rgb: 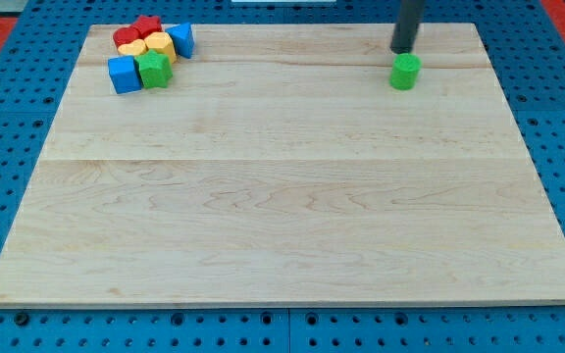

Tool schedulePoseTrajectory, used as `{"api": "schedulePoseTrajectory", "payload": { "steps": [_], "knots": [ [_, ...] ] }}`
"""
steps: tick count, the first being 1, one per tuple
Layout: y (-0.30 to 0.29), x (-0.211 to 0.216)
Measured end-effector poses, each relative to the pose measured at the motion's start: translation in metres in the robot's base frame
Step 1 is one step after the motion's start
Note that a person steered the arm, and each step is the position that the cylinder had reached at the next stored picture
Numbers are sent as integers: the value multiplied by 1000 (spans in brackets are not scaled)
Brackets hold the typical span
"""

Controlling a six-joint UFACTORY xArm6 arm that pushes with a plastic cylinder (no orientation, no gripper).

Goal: Point at the blue triangle

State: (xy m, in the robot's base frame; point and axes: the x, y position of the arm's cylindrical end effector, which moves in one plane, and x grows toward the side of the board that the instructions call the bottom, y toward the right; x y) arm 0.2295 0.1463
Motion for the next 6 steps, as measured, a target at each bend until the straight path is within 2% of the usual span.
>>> {"api": "schedulePoseTrajectory", "payload": {
  "steps": [1, 4, 6],
  "knots": [
    [-58, -36],
    [-174, -37],
    [-220, -36]
  ]
}}
